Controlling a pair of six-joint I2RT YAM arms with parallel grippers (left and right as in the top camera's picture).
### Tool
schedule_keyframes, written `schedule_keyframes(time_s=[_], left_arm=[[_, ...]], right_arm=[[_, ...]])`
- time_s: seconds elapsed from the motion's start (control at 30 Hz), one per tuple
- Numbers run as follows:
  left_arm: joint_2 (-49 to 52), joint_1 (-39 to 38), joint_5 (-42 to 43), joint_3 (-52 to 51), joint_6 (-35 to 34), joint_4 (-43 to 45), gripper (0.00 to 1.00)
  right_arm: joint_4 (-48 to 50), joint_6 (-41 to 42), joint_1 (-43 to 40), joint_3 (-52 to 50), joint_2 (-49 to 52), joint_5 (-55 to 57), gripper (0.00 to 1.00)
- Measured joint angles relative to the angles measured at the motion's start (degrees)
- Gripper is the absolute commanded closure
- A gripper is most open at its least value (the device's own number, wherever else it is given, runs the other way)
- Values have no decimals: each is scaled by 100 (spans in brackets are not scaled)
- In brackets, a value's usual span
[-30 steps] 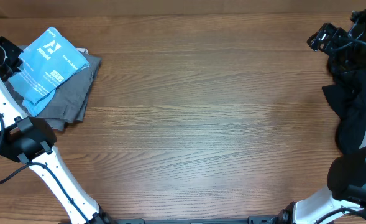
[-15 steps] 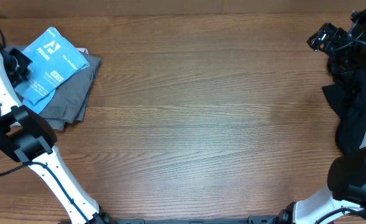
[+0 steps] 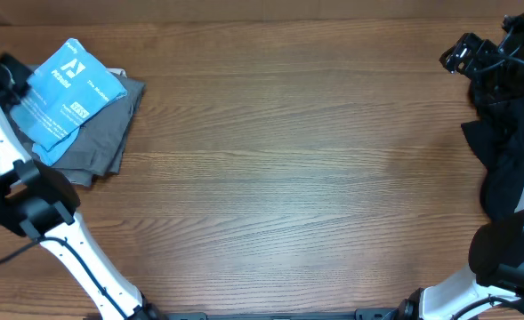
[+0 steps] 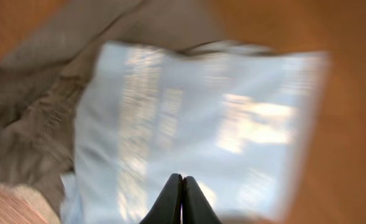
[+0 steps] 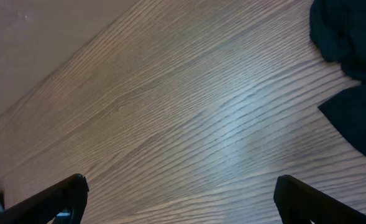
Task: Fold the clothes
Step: 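Lift the left gripper up and away from the stacked clothes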
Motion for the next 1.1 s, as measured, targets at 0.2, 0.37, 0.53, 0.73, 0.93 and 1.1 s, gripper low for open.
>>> schedule_keyframes(time_s=[0.2, 0.37, 0.53, 0.73, 0.93, 1.1], left_arm=[[-2164, -925, 345, 520, 4, -579, 91], [-3077, -1484, 428, 673, 20, -1178, 46], [-3045, -1687, 428, 586, 85, -1622, 0], [-2785, -1797, 638, 310, 192, -1633, 0], [-2780, -1797, 1099, 238, 437, -1635, 0], [-2780, -1797, 1283, 234, 584, -1635, 0]], right_arm=[[2, -2, 0, 0, 0, 0, 0], [2, -2, 0, 0, 0, 0, 0], [2, -2, 0, 0, 0, 2, 0], [4, 0, 0, 0, 0, 0, 0], [2, 2, 0, 0, 0, 0, 0], [2, 0, 0, 0, 0, 0, 0]])
